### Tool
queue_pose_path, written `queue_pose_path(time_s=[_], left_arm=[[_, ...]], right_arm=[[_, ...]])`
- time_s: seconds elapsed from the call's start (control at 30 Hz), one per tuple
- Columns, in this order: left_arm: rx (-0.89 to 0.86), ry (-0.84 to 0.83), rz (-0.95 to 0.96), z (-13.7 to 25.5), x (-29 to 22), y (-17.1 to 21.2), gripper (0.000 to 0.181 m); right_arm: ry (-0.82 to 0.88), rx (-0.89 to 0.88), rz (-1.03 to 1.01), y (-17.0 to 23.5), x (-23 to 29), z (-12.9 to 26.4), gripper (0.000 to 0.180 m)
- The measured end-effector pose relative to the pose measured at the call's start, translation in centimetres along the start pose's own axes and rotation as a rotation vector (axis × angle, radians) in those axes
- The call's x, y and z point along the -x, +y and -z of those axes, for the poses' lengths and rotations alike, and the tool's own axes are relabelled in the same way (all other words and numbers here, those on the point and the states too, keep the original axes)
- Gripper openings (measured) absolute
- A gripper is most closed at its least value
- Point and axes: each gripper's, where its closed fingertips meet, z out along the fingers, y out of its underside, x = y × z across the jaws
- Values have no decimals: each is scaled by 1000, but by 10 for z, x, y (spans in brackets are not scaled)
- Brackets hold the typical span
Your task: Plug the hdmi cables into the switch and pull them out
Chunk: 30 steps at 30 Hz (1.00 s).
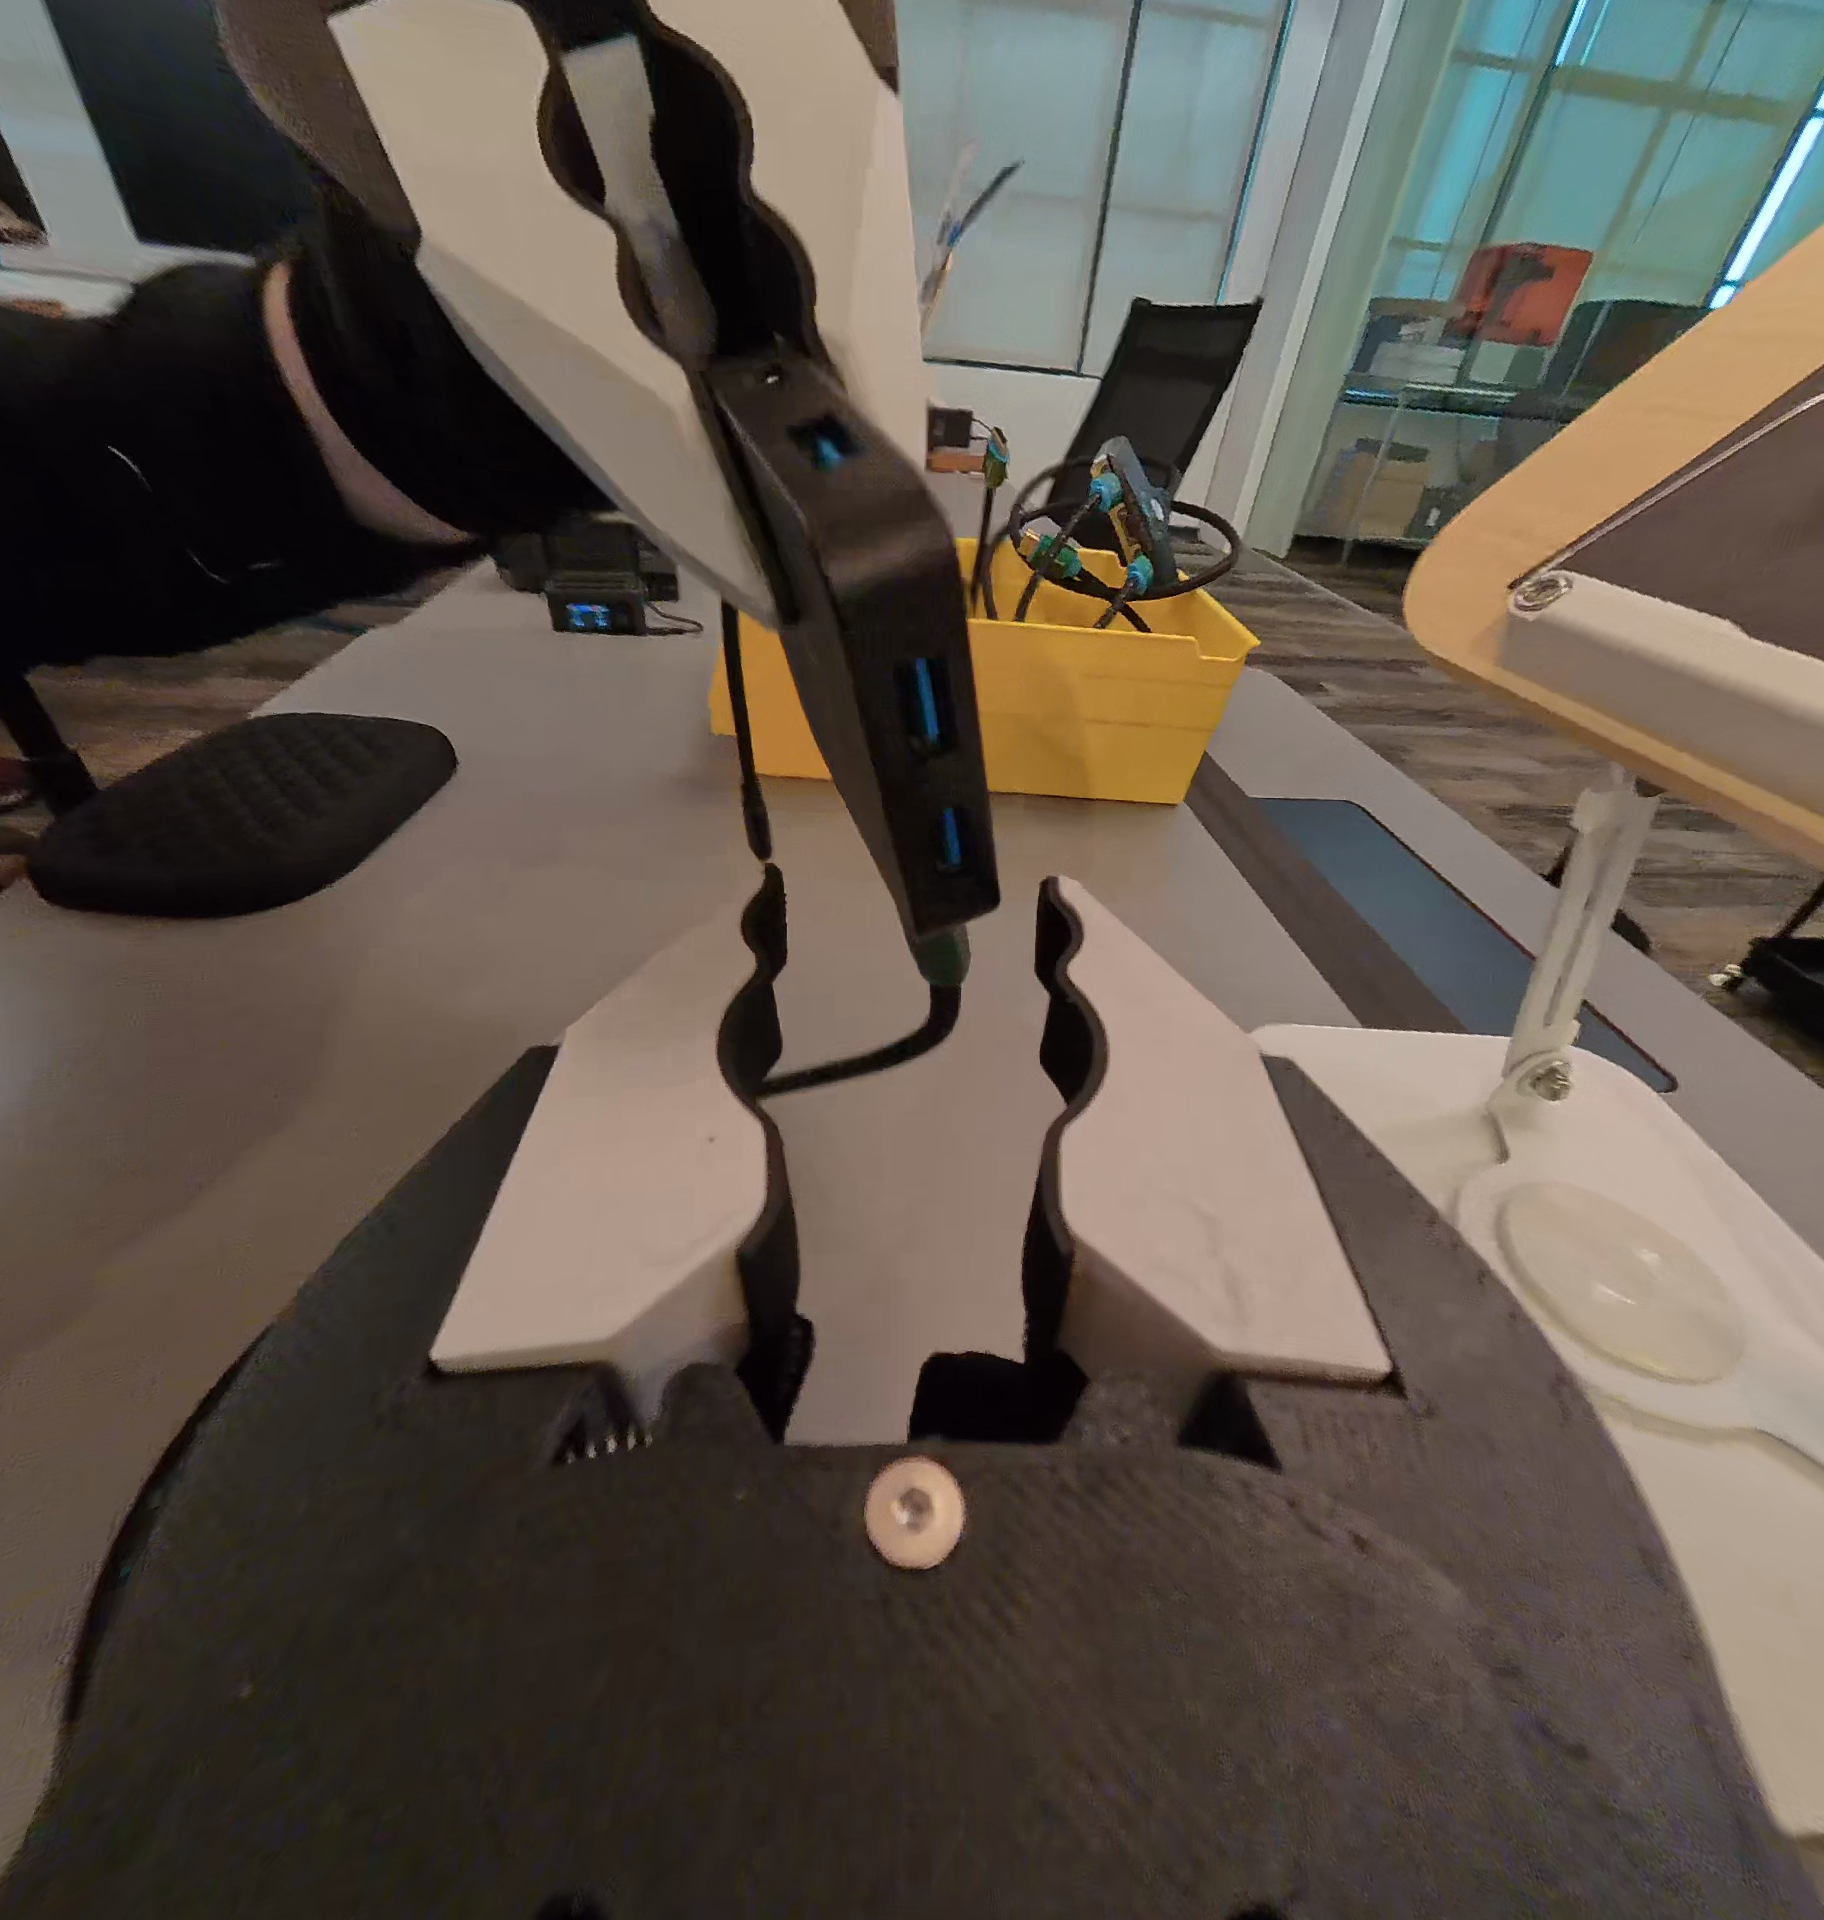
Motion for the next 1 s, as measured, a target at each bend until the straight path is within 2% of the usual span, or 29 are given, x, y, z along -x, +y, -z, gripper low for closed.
queue_pose_path(time_s=[0.07,0.1,0.17,0.33,0.4,0.5,0.7,0.9,1.0], left_arm=[[-76,30,27,3,-1,-8,11],[-112,41,44,4,-1,-11,11],[-182,73,78,7,-1,-16,11],[-258,112,118,13,0,-14,12],[-209,101,171,10,7,-2,16],[-112,116,253,9,11,15,54],[7,146,362,13,10,9,92],[209,51,439,-4,9,29,101],[159,68,565,-6,11,29,95]], right_arm=[[-32,-58,-34,-9,4,2,40],[-52,-88,-48,-14,6,4,27],[-73,-128,-68,-23,7,9,16],[-47,-83,-6,-23,8,10,13],[9,-13,60,-16,4,8,10],[95,65,173,-13,-2,6,9],[262,228,370,-8,-11,0,9],[477,368,568,-10,-26,3,10],[555,422,665,-14,-31,7,9]])
